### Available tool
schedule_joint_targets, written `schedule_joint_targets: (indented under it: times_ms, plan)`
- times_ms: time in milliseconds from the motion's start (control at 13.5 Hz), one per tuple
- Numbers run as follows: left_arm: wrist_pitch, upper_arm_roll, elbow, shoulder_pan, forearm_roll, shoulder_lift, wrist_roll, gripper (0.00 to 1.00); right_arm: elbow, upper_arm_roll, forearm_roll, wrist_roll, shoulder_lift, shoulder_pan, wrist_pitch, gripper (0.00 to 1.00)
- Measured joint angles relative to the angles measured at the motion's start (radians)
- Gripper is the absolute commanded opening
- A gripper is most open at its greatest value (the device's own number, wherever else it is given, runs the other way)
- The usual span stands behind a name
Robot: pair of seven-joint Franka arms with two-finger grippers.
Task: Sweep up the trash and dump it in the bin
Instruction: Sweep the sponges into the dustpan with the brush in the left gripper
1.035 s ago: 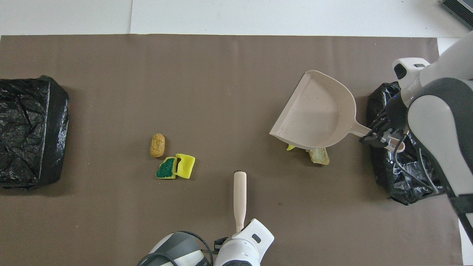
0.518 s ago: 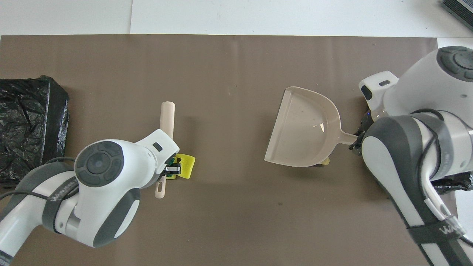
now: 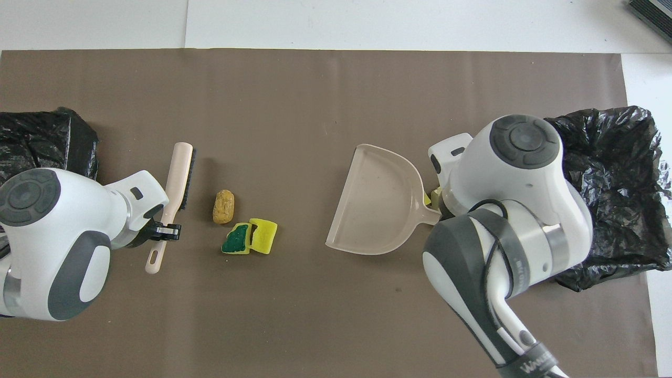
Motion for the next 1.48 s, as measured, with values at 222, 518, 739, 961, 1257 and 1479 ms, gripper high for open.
schedule_joint_targets:
  times_ms: [222, 518, 739, 961, 1257, 1479]
  plan:
    - [0.002, -0.015, -0.071, -0.014, 0.0, -0.024, -0.028, 0.0, -0.05, 0.0, 0.0, 0.069, 0.001, 0.054, 0.062, 0.0]
    - [0.016, -0.019, -0.103, -0.105, -0.001, -0.047, -0.159, 0.0, -0.062, 0.001, 0.017, 0.114, 0.02, 0.131, 0.099, 0.0]
    - [0.051, -0.021, -0.118, -0.195, -0.036, -0.043, -0.237, 0.0, -0.065, 0.001, 0.055, 0.13, 0.054, 0.16, 0.141, 0.0]
    - [0.059, -0.021, -0.118, -0.278, -0.125, -0.043, -0.239, 0.0, -0.065, 0.002, 0.056, 0.176, 0.08, 0.192, 0.179, 0.0]
    - [0.074, -0.022, -0.11, -0.414, -0.216, -0.044, -0.248, 0.0, -0.065, 0.0, 0.056, 0.187, 0.081, 0.199, 0.179, 0.0]
    - [0.073, -0.025, -0.085, -0.466, -0.233, -0.039, -0.251, 0.0, -0.065, 0.0, 0.056, 0.187, 0.081, 0.199, 0.179, 0.0]
